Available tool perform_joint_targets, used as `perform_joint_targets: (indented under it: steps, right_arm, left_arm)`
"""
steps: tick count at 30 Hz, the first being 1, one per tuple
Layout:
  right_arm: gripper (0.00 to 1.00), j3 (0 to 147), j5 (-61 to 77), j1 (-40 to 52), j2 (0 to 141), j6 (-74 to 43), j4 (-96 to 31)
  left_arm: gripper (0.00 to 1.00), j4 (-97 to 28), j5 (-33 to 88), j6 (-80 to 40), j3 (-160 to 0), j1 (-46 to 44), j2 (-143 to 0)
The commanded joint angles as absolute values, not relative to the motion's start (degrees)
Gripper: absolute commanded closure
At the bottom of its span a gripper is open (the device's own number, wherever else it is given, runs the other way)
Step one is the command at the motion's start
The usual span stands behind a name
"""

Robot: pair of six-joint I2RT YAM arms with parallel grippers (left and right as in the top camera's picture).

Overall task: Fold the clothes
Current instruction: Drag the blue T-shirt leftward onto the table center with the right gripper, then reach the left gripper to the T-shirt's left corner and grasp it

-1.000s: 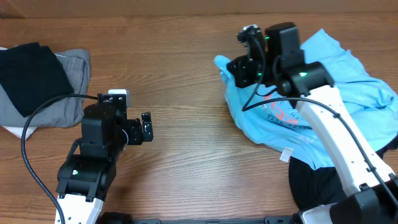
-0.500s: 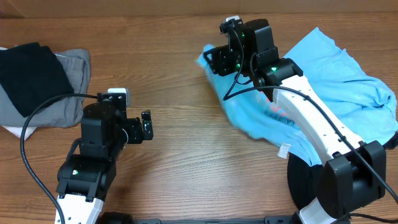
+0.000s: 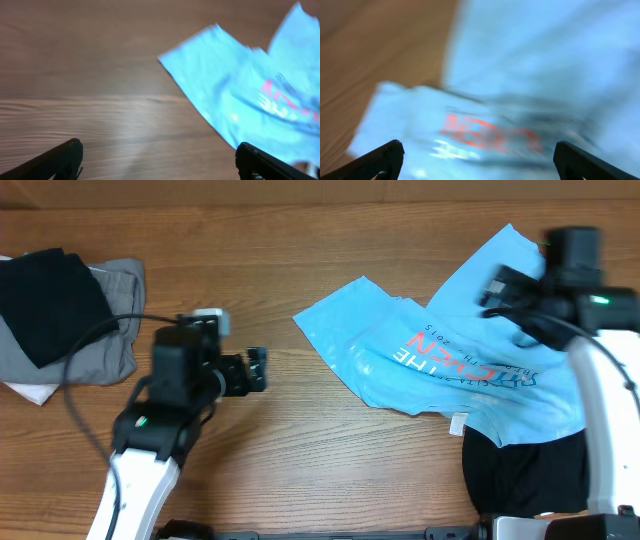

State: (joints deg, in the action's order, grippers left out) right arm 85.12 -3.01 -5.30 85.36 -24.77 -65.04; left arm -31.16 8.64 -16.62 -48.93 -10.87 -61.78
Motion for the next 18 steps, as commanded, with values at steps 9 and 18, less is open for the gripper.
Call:
perform_joint_targets:
  steps: [9,18]
  right_arm:
    - [0.0,85.47,-1.8,-17.87,85.25,-25.28,-72.99]
    - [0.0,85.47,-1.8,-17.87,85.25,-25.08,-73.73]
  left_arm:
    - [0.0,-13.91,20.64,-38.98,-50.04,-29.98,-88.77]
    - [0.0,-0.34,19.84,-54.52,-50.04,-39.92,-103.0]
